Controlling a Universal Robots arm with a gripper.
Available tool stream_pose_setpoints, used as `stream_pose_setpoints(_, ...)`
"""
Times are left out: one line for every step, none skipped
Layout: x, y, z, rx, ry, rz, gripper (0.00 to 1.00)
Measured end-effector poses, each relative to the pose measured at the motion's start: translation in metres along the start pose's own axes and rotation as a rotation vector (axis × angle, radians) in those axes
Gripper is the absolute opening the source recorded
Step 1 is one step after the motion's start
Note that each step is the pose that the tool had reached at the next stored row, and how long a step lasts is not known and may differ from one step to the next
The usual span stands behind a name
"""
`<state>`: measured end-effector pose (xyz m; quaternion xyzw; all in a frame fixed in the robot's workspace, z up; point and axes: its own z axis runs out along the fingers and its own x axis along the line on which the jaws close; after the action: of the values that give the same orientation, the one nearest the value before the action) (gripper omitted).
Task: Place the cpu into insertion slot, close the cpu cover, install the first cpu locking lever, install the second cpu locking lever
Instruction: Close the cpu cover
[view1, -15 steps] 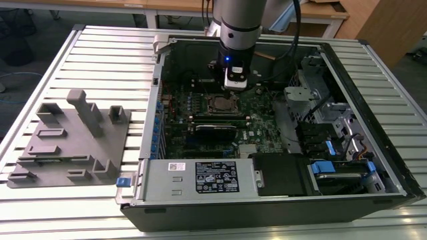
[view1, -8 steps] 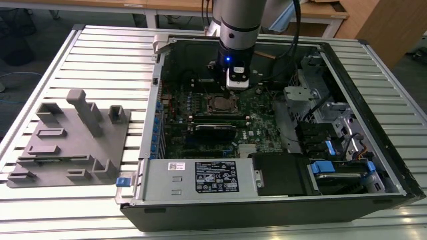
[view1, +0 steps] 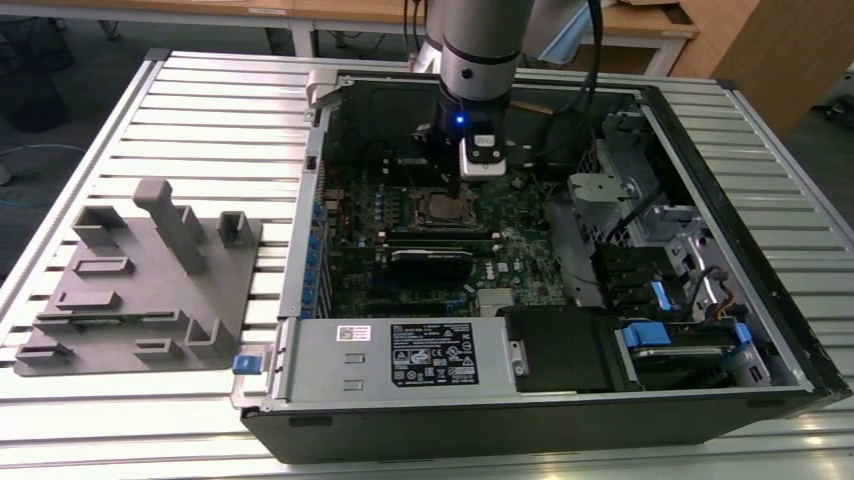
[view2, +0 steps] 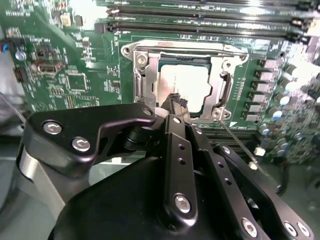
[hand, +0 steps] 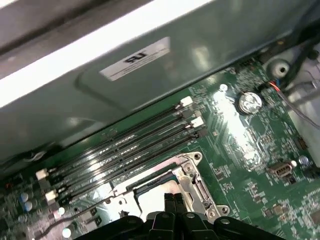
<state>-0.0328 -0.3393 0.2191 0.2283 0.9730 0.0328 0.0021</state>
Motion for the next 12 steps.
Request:
stream_pose_setpoints(0.0000, 0.0000, 0.0001, 0.0002, 0.0013, -0.019, 0.11)
stream_pose_setpoints(0.0000, 0.0000, 0.0002, 0.0002, 0.0025, -0.037, 0.11)
stream_pose_setpoints(0.0000, 0.0000, 0.0004, 0.0001, 0.0038, -0.055, 0.11)
stream_pose_setpoints(0.0000, 0.0000, 0.0006, 0.0000, 0.0051, -0.073, 0.11)
stream_pose_setpoints(0.0000, 0.0000, 0.0008, -0.0001, 0.0065, -0.091, 0.11)
stream_pose_setpoints(0.0000, 0.0000, 0.0010, -0.0003, 0.0078, -0.109, 0.11)
stream_pose_setpoints(0.0000, -0.0001, 0.0012, -0.0003, 0.0091, -0.127, 0.11)
stream_pose_setpoints(0.0000, -0.0001, 0.0014, -0.0004, 0.0104, -0.146, 0.11)
stream_pose_setpoints(0.0000, -0.0001, 0.0015, -0.0005, 0.0117, -0.164, 0.11)
stream_pose_setpoints(0.0000, -0.0001, 0.0017, -0.0005, 0.0131, -0.183, 0.11)
stream_pose_setpoints(0.0000, -0.0001, 0.0019, -0.0005, 0.0144, -0.201, 0.11)
stream_pose_setpoints(0.0000, -0.0001, 0.0021, -0.0006, 0.0157, -0.219, 0.11)
